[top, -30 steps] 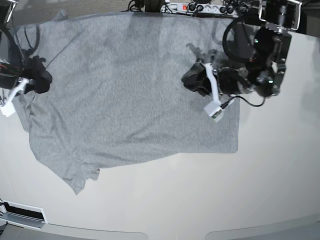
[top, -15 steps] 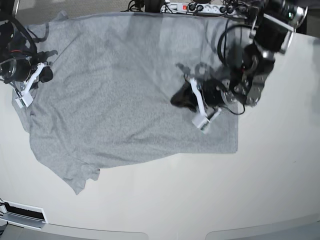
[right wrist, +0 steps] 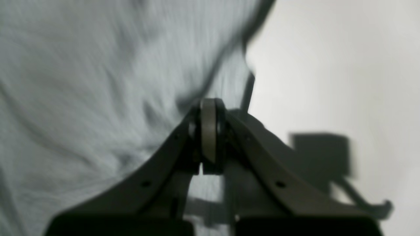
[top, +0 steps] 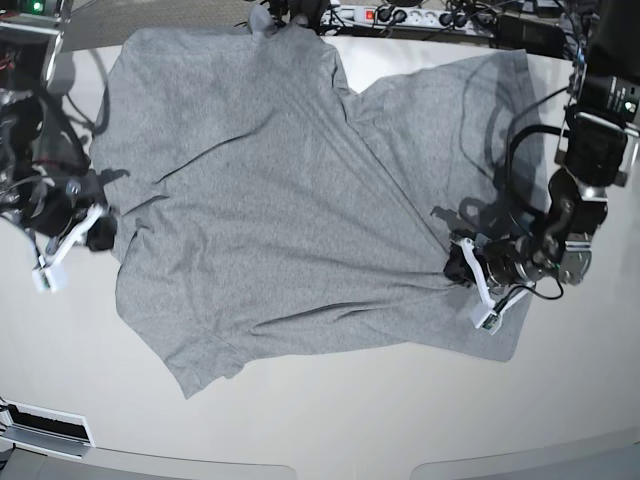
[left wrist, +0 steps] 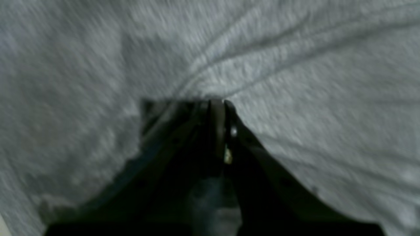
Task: Layout the t-shirt on the table in an organized manner, then fold the t-shirt properly
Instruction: 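Grasp the shirt with the left gripper and pull it toward the hem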
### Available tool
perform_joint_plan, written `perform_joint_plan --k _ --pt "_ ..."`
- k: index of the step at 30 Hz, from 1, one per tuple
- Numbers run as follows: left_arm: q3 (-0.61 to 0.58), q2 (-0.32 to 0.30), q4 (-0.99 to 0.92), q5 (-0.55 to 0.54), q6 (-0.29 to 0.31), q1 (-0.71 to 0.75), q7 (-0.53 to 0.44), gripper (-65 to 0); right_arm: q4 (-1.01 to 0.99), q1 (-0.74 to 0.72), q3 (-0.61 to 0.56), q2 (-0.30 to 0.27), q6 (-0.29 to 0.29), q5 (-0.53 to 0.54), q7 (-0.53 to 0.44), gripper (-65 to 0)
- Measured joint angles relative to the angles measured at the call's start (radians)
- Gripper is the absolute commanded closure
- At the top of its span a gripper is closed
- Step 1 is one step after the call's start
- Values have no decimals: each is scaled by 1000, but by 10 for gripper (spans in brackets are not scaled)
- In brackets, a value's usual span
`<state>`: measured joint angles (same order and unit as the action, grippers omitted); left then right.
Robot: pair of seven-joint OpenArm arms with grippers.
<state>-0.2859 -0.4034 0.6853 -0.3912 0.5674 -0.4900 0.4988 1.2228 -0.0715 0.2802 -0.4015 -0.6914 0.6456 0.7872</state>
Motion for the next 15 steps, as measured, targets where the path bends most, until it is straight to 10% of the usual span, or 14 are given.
perform_joint_plan --k 3,8,15 --pt "0 -1 11 -166 120 -8 159 0 3 -27 2 -6 -1 195 146 0" --pt "3 -7 57 -351 124 5 358 0 9 -19 2 -14 -1 335 316 0" --pt "172 -55 68 -417 122 25 374 0 13 65 4 -50 -1 518 385 0"
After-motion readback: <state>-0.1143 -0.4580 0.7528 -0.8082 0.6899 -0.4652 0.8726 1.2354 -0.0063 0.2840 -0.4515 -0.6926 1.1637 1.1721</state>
